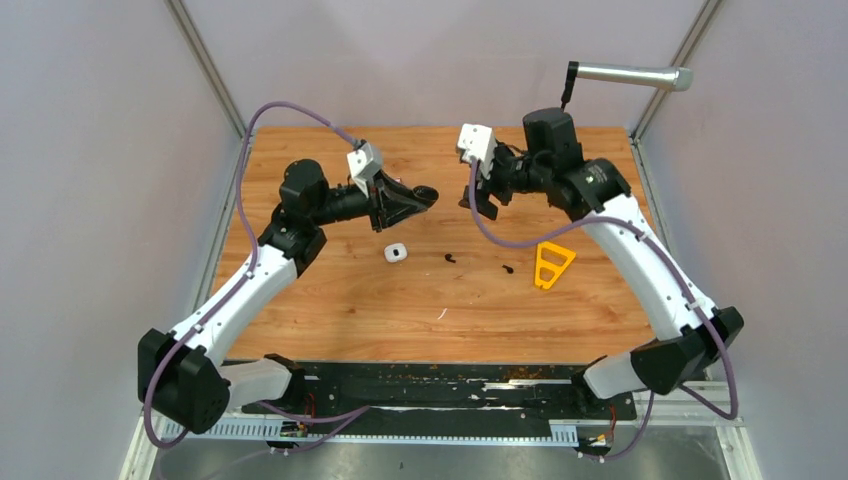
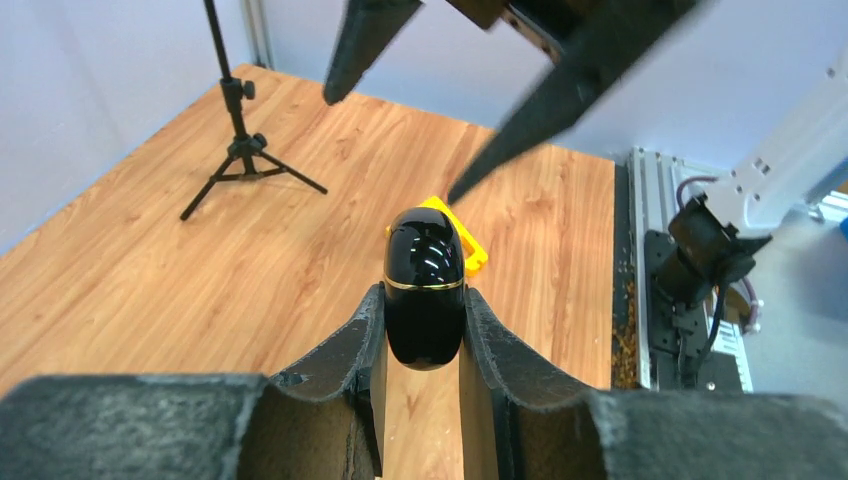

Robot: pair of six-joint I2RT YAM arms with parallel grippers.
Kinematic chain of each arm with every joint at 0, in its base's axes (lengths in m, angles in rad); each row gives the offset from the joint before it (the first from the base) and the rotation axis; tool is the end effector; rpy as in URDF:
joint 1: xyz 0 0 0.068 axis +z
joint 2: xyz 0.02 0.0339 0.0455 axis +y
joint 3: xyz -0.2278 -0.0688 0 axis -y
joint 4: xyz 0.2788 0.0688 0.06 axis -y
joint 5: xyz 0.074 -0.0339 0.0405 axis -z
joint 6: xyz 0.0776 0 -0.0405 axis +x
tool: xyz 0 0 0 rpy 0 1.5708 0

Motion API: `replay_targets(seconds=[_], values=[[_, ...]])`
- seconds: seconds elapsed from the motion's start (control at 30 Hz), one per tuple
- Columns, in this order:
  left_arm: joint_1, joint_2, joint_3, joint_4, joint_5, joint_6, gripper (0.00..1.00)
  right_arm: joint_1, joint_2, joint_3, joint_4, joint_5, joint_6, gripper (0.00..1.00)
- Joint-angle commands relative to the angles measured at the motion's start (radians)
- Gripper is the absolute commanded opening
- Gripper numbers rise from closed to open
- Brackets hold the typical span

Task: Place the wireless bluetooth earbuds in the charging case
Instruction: Pick up the charging case at the center of the board.

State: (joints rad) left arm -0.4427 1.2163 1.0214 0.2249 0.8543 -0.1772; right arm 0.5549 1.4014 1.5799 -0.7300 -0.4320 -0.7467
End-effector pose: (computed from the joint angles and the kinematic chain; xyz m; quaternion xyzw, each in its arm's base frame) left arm 0.2921 -0.2032 0.3358 0.3786 0.5889 -0.4740 0.5340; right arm 0.2960 0.2217 0.3709 -0.5997 0.6150 0.1406 0.4923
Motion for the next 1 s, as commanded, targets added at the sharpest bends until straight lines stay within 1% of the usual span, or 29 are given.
replay_targets(seconds=[0.0,0.07,0.1,0.17,0.23,0.33,0.47,0.57,0.67,0.73,0.8,0.9,0.97], values=[[0.001,-0.079,-0.097,0.124,0.08,0.108,0.01,-0.081,0.157,0.236,-0.457,-0.486,0.01,0.69],[0.001,-0.097,-0.145,0.178,0.094,0.133,0.01,-0.082,0.258,0.399,-0.621,-0.569,-0.062,0.65],[0.001,-0.098,-0.159,0.194,0.103,0.137,0.01,-0.082,0.309,0.468,-0.675,-0.6,-0.068,0.62],[0.001,-0.094,-0.172,0.226,0.121,0.113,0.01,-0.081,0.381,0.563,-0.708,-0.645,-0.03,0.55],[0.0,-0.091,-0.183,0.263,0.121,0.072,0.0,-0.078,0.41,0.6,-0.69,-0.692,-0.022,0.51],[0.0,-0.087,-0.201,0.295,0.112,0.046,0.0,-0.06,0.401,0.589,-0.64,-0.681,-0.02,0.51],[-0.001,-0.084,-0.208,0.316,0.111,0.027,0.0,-0.039,0.392,0.569,-0.671,-0.648,-0.094,0.52],[-0.001,-0.078,-0.211,0.336,0.103,0.016,0.0,-0.024,0.382,0.549,-0.681,-0.648,-0.12,0.52],[-0.001,-0.068,-0.213,0.363,0.097,-0.018,0.0,-0.002,0.37,0.532,-0.647,-0.621,-0.115,0.5],[-0.001,-0.061,-0.211,0.373,0.094,-0.035,0.0,0.003,0.365,0.518,-0.596,-0.61,-0.069,0.5],[-0.001,-0.054,-0.211,0.378,0.09,-0.049,0.0,0.003,0.367,0.522,-0.549,-0.617,-0.021,0.46],[-0.001,-0.044,-0.213,0.395,0.086,-0.088,0.0,0.006,0.369,0.525,-0.515,-0.613,0.016,0.36],[-0.001,-0.038,-0.213,0.406,0.085,-0.105,0.0,0.006,0.369,0.52,-0.515,-0.601,0.019,0.33]])
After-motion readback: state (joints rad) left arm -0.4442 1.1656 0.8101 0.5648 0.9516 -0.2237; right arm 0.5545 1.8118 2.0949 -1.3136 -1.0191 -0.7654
